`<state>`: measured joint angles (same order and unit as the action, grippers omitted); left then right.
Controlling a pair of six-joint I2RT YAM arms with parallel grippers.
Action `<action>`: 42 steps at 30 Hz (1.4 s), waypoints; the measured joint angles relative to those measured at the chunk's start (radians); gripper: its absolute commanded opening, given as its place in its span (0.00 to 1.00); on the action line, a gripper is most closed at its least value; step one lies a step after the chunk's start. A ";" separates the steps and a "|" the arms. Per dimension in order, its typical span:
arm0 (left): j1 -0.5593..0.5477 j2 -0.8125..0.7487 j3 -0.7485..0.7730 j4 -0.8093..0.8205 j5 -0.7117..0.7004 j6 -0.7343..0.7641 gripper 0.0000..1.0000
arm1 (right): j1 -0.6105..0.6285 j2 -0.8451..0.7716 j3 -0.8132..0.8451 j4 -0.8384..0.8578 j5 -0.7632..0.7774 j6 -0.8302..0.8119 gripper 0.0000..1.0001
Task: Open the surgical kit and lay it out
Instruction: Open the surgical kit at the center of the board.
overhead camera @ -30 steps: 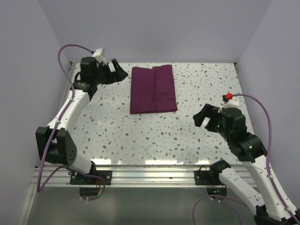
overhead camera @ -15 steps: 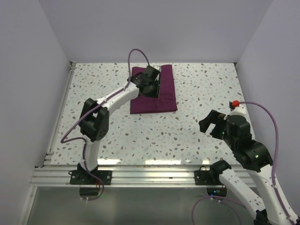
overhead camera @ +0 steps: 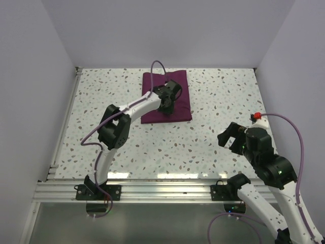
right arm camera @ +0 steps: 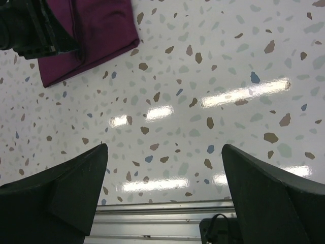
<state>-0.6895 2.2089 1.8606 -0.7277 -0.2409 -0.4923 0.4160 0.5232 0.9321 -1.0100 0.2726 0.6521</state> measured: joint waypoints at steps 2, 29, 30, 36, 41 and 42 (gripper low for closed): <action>0.000 0.013 0.000 0.000 0.001 -0.003 0.40 | 0.000 0.000 0.000 -0.002 0.000 0.004 0.98; -0.018 0.083 0.088 -0.059 -0.008 0.026 0.00 | 0.000 0.141 -0.009 0.091 -0.029 0.012 0.98; -0.016 0.082 0.096 -0.065 -0.008 0.026 0.00 | 0.000 0.150 -0.009 0.098 -0.032 0.009 0.98; 0.044 -0.054 -0.016 -0.027 0.024 0.012 0.00 | 0.000 0.230 -0.009 0.163 -0.064 -0.010 0.98; 0.233 -0.340 -0.225 0.048 0.054 -0.008 0.00 | 0.001 0.389 0.023 0.225 -0.119 -0.024 0.98; 0.282 -0.397 -0.274 0.071 0.055 -0.013 0.00 | 0.002 0.429 0.032 0.243 -0.136 -0.027 0.98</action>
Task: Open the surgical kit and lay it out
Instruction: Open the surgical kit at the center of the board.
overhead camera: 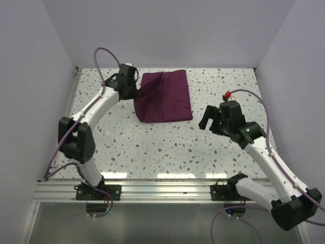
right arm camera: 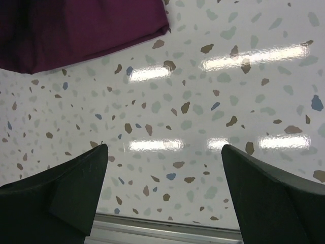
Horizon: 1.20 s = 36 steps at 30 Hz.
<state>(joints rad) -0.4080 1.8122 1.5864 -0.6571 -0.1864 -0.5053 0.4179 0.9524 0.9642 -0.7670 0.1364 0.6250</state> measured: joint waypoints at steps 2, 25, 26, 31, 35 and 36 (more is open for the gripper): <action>0.079 -0.089 -0.090 0.019 -0.002 -0.008 0.06 | 0.001 0.068 0.020 0.025 -0.019 -0.005 0.98; 0.199 -0.115 -0.489 0.093 0.003 -0.051 0.94 | 0.172 1.074 0.820 0.117 -0.106 -0.086 0.87; 0.200 -0.108 -0.485 0.094 0.005 -0.050 0.92 | 0.176 1.110 0.842 0.109 -0.105 -0.086 0.87; 0.216 -0.048 -0.455 0.103 0.018 -0.031 0.72 | 0.195 1.259 0.933 0.040 -0.080 -0.087 0.79; 0.238 -0.026 -0.449 0.117 0.032 -0.016 0.44 | 0.209 1.359 1.032 -0.021 -0.049 -0.095 0.63; 0.241 -0.025 -0.449 0.120 0.035 -0.013 0.40 | 0.211 1.380 1.056 -0.036 -0.042 -0.097 0.55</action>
<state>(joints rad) -0.1669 1.7874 1.1370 -0.5373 -0.1516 -0.5179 0.6289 2.3325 2.0205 -0.8028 0.0940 0.5285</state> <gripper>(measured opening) 0.526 0.651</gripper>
